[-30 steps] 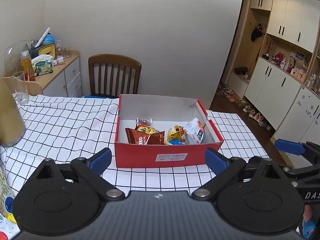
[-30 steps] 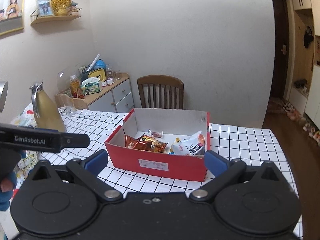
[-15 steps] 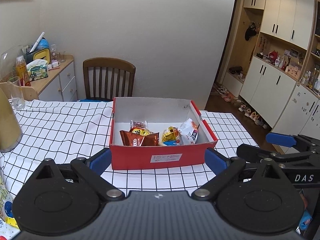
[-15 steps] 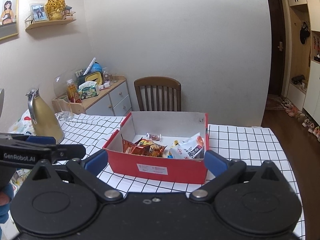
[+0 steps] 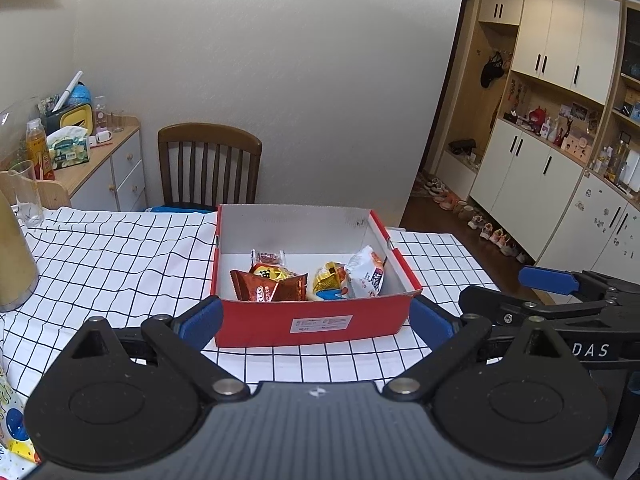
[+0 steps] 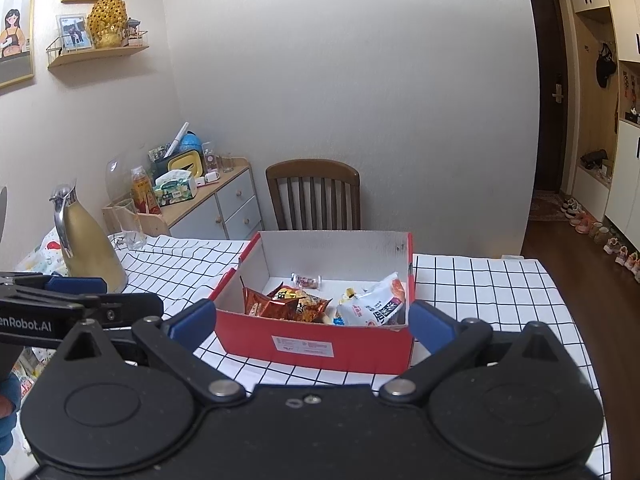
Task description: Organize snacks
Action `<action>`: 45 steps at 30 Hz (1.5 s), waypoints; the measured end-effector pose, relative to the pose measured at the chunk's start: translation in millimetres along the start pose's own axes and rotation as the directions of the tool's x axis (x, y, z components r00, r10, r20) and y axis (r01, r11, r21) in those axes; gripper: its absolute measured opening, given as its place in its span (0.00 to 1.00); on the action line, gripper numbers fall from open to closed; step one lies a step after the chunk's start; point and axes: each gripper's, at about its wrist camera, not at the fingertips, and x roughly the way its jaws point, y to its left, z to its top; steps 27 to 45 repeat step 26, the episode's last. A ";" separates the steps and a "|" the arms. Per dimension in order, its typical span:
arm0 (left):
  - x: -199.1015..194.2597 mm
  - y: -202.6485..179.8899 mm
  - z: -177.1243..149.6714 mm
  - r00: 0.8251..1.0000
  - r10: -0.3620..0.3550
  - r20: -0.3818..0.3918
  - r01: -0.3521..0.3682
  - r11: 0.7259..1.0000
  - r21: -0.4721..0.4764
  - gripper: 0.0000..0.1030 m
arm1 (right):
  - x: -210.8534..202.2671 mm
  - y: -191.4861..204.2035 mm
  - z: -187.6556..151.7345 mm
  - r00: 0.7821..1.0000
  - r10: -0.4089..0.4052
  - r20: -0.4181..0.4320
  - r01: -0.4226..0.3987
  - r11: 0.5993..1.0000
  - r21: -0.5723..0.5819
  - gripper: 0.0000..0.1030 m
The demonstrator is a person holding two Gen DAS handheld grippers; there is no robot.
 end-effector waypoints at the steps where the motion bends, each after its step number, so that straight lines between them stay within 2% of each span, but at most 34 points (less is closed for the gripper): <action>1: -0.1 0.1 0.2 1.000 -0.002 0.001 0.002 1.000 -0.001 0.97 | -1.2 0.1 -0.2 1.000 0.001 0.002 -0.001 1.000 0.001 1.00; 15: 3.3 -1.0 -1.2 1.000 -0.007 -0.011 0.007 1.000 0.000 0.97 | -4.2 -3.7 -2.2 1.000 -0.004 -0.002 0.004 1.000 0.010 1.00; 26: 8.3 2.6 -4.1 0.999 -0.003 -0.041 0.002 0.999 -0.034 0.97 | -1.3 -4.2 -7.8 1.000 0.001 -0.021 0.000 1.000 0.012 1.00; 45: 8.3 2.6 -4.1 0.999 -0.003 -0.041 0.002 0.999 -0.034 0.97 | -1.3 -4.2 -7.8 1.000 0.001 -0.021 0.000 1.000 0.012 1.00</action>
